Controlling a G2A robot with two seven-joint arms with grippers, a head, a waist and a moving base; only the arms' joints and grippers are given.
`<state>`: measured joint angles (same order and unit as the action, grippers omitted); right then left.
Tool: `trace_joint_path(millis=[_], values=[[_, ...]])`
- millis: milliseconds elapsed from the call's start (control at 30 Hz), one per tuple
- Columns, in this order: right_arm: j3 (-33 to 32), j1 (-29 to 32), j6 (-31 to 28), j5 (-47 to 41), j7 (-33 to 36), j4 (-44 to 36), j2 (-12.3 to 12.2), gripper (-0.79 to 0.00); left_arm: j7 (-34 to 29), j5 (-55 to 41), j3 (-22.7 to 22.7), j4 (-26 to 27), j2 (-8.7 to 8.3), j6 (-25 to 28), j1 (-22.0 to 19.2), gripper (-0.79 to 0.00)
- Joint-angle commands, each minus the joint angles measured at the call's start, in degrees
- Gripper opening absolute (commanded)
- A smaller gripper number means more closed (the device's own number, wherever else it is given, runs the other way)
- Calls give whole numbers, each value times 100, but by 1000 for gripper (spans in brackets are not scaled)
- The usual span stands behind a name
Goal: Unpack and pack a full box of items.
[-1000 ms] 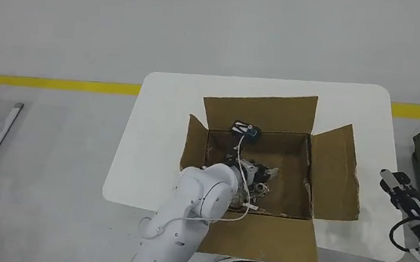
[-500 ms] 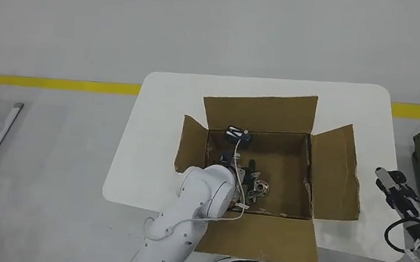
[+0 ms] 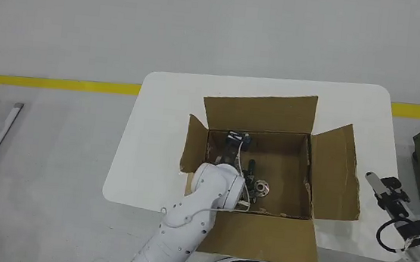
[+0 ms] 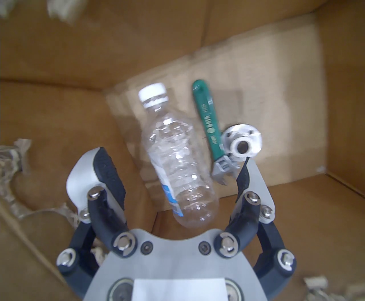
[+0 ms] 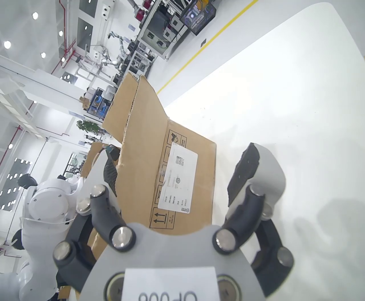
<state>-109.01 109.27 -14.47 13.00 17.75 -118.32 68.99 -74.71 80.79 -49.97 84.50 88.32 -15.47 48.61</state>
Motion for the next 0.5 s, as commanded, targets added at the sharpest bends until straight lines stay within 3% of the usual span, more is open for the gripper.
trace_joint_path(millis=[0, 200, 467], values=[[-4, -2, -6, -10, -1, 4, 1, 0, -23, 83, 125, -365, 57, -103, -148, 0], [-73, 21, -69, -114, 15, -17, 3, 0, -187, 157, 360, -1057, 219, -351, -469, 0], [-213, 14, -365, -774, 389, -260, -10, 0, -256, 222, 475, -1566, 375, -517, -677, 0]])
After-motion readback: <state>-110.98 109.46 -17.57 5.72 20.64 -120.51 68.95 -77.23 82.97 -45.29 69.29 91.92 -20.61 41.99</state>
